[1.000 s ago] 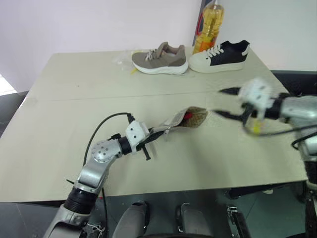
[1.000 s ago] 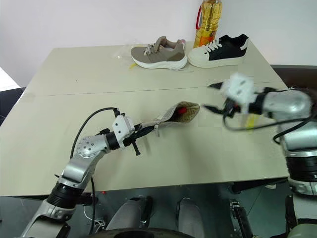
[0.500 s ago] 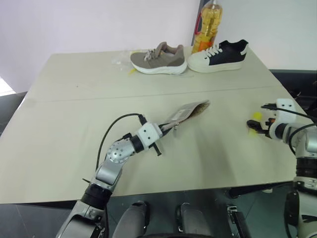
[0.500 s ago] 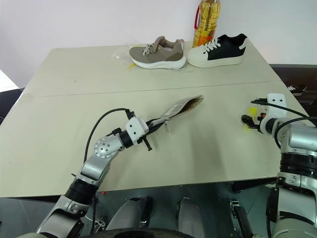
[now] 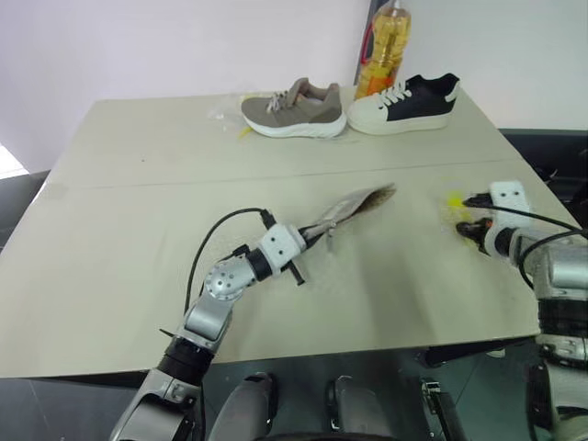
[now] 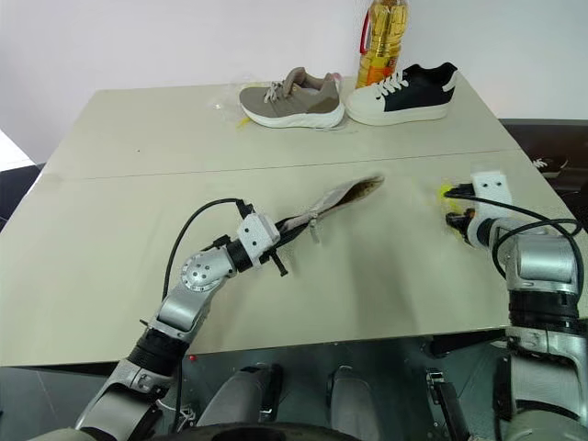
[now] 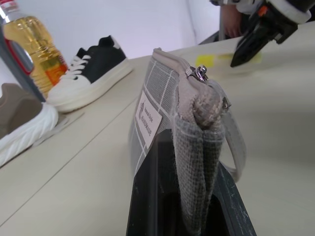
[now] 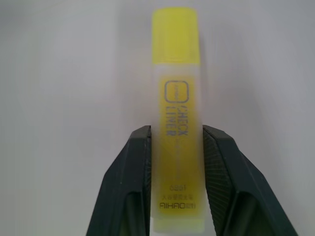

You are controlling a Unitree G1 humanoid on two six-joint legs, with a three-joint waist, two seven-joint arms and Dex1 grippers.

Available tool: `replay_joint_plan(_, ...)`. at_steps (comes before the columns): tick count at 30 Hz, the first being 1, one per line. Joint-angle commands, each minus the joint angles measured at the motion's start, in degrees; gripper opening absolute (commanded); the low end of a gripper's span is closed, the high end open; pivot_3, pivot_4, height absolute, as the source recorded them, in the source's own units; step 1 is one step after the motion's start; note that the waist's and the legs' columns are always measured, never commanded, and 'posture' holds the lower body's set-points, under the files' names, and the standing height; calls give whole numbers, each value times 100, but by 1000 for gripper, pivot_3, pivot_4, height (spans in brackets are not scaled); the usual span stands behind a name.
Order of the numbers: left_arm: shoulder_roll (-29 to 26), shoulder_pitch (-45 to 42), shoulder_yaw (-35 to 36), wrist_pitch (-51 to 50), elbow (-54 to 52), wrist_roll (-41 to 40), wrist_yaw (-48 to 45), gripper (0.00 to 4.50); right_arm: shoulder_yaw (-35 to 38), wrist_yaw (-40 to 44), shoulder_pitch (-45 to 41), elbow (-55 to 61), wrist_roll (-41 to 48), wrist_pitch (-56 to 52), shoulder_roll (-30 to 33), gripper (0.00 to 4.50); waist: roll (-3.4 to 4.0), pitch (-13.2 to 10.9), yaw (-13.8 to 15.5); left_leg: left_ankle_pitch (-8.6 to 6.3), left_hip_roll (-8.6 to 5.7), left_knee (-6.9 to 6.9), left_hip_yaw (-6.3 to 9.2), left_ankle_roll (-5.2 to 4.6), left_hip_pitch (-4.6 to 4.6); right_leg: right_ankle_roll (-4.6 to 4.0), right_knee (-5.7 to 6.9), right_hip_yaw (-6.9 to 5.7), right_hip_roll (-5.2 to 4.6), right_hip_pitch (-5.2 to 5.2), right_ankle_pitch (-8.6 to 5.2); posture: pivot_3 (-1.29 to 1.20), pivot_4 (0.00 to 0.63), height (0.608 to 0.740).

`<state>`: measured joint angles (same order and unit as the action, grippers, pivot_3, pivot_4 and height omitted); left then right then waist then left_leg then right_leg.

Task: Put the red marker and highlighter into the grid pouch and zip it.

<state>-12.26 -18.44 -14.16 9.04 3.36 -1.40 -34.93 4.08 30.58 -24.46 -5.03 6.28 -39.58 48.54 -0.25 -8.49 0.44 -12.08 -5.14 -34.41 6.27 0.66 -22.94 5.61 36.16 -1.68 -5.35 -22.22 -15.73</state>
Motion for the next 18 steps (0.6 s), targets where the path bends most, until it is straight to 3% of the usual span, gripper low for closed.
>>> replay_joint_plan(1,-179,40,289,-71,-358,-287,-91,0,-392,880,32,932,-247,1741,395,882,-2,-1,-37,0,3,0,0,0,3,1,0,0,2,3,0,0,150,738)
replay_joint_plan(9,-404,131,343,-111,-480,-389,-210,0,-530,1649,-139,1370,-100,2438,370,882,-8,-5,48,-1,-1,-7,9,1,15,0,-7,2,-6,26,-1,0,150,738)
replay_joint_plan(18,-303,206,251,-143,-641,-331,-165,0,-917,2030,-153,1323,-664,2982,475,882,-9,-4,30,-2,0,-7,12,1,13,-2,-9,2,-14,23,-1,0,150,738)
